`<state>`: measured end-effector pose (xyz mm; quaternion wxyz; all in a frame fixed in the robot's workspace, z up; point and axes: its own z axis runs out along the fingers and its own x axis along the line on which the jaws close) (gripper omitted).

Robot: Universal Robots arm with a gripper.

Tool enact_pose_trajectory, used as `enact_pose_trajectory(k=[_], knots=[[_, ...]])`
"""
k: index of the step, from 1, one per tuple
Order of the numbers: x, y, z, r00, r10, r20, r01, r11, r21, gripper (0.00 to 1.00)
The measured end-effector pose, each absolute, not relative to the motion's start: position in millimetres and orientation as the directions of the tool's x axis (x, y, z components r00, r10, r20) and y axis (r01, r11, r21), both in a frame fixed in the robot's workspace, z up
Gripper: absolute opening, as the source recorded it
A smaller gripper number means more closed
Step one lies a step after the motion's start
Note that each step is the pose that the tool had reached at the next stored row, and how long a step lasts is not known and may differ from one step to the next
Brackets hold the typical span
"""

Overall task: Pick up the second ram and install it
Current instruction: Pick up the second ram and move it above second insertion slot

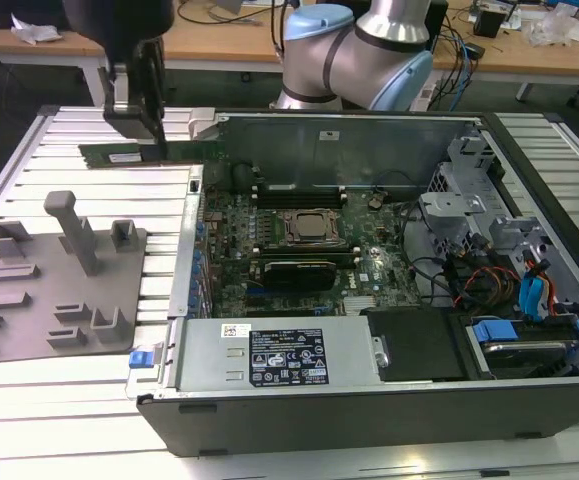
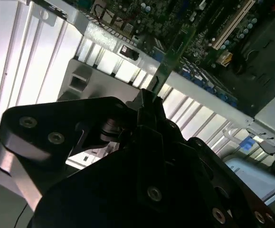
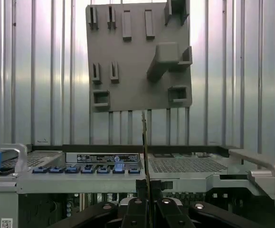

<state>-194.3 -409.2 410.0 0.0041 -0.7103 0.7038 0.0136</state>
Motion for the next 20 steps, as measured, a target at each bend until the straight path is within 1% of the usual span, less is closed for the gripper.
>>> enact_pose_trajectory(k=[1, 5, 20], knots=[[-175.4, -408.4, 410.0, 0.009, -1.0, -0.025, -1.0, -0.009, 0.014, 0.14], [-154.6, -402.9, 409.5, 0.009, -1.0, -0.025, -1.0, -0.009, 0.014, 0.14], [-116.3, -392.3, 405.6, 0.009, -1.0, -0.026, -1.0, -0.009, 0.017, 0.14]])
